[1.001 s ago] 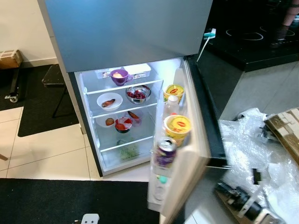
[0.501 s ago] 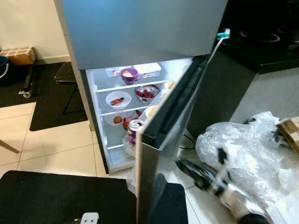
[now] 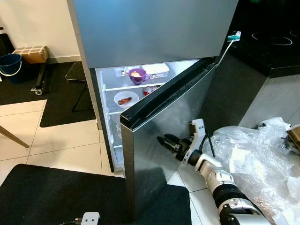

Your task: Restocking fridge

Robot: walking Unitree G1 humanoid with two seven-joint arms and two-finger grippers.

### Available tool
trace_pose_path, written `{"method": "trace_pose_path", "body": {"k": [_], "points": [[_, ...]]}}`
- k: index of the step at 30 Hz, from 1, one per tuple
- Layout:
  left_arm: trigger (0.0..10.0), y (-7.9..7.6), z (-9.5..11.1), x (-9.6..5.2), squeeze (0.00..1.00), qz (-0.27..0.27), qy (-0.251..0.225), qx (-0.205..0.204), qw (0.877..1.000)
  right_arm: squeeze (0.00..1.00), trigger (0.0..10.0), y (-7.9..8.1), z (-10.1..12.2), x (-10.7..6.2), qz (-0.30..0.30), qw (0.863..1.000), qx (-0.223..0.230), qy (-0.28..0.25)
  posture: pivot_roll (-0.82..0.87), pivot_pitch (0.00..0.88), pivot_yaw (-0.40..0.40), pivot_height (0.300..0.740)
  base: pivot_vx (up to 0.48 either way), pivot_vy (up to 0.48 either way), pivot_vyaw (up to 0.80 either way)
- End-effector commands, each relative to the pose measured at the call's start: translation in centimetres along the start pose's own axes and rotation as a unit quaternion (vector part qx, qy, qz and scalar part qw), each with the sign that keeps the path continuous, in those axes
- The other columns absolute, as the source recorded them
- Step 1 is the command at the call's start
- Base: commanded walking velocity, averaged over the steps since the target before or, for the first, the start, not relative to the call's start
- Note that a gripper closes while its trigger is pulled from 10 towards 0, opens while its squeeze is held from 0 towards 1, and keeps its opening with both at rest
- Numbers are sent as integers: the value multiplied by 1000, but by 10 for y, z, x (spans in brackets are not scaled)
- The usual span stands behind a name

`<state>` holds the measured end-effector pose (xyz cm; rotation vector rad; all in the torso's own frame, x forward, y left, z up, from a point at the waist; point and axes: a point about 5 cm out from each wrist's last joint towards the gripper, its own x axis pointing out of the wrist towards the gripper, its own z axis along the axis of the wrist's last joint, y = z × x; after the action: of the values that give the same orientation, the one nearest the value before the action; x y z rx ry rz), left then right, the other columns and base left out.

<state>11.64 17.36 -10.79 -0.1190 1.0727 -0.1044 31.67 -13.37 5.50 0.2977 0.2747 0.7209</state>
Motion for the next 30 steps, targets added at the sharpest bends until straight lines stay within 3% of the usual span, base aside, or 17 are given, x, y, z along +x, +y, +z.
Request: {"method": "trace_pose_path", "body": {"k": [1,7,30], "points": [[10000,-2,-12,-2,0,-1,19,-7,1000,0,10000,0,-14,-3,-13,999,-9,29,3,0,-20,740,0,0,0],[10000,-3,-10,-1,0,-4,17,-7,1000,0,10000,-10,-32,-12,-89,993,-23,68,1,0,-19,740,0,0,359],[10000,-2,-10,-1,0,-4,17,-4,1000,0,10000,-26,-33,-27,-148,987,-22,61,-2,0,-14,740,0,0,720]]}}
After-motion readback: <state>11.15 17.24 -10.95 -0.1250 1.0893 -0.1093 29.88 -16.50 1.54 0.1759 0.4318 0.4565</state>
